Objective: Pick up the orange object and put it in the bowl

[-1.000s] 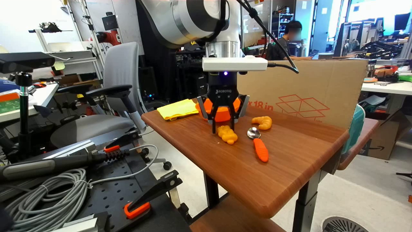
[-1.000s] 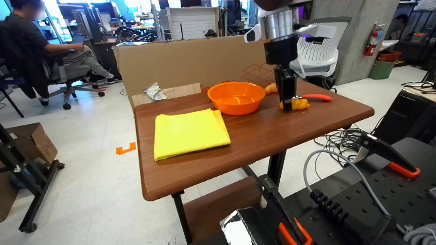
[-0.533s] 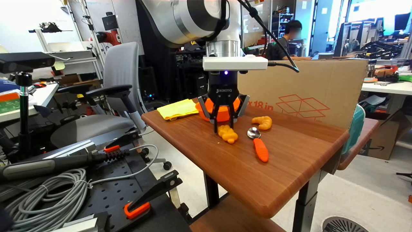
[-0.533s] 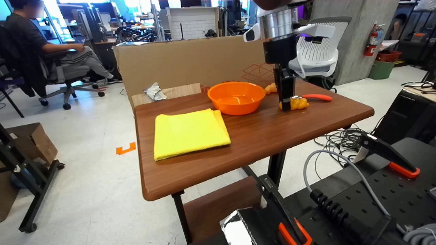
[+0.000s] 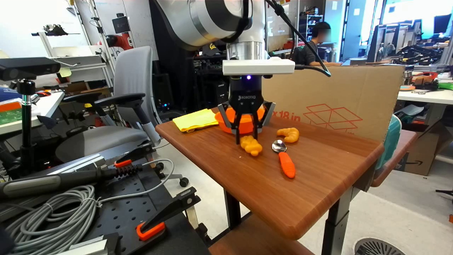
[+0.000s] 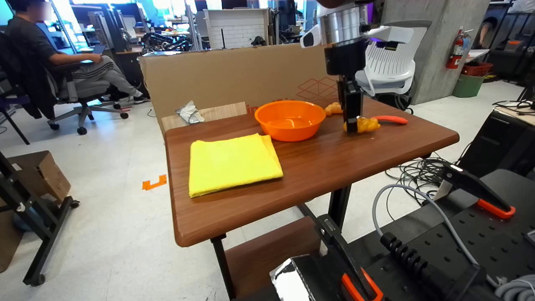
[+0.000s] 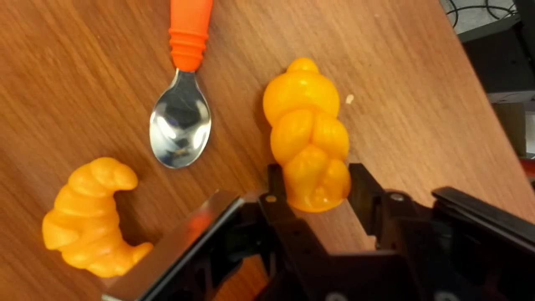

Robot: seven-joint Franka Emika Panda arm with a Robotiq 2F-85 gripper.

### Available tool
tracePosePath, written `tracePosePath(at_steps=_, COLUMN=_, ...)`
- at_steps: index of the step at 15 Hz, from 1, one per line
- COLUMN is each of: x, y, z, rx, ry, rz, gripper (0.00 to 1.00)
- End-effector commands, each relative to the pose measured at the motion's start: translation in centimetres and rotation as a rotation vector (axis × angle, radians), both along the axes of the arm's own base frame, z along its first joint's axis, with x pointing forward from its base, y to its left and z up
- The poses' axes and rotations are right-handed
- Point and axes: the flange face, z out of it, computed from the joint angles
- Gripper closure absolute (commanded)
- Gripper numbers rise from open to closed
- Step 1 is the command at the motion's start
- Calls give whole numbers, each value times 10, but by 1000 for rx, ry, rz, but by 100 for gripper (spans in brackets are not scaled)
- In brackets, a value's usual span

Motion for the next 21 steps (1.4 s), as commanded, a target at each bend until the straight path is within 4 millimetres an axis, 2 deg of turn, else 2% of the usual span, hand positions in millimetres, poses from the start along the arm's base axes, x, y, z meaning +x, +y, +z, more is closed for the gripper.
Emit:
tracePosePath(at_steps=1, x=-11, y=0, z=26, rx=15, ry=-47, rz=-18, gripper=83)
tracePosePath(at_steps=6, x=-19, y=6, z=62, rx=25, ry=-94, rz=-27, gripper=83)
tracePosePath(at_steps=12, x=-19, y=25, z=104, rx=50, ry=-145, rz=-40, gripper=83)
tracePosePath(at_steps=16, x=-12, y=48, z=117, rx=48, ry=-161, rz=-34, gripper=83)
tracePosePath(at_steps=21, x=-1, y=79, z=121, rx=42, ry=-165, rz=-29, gripper=83)
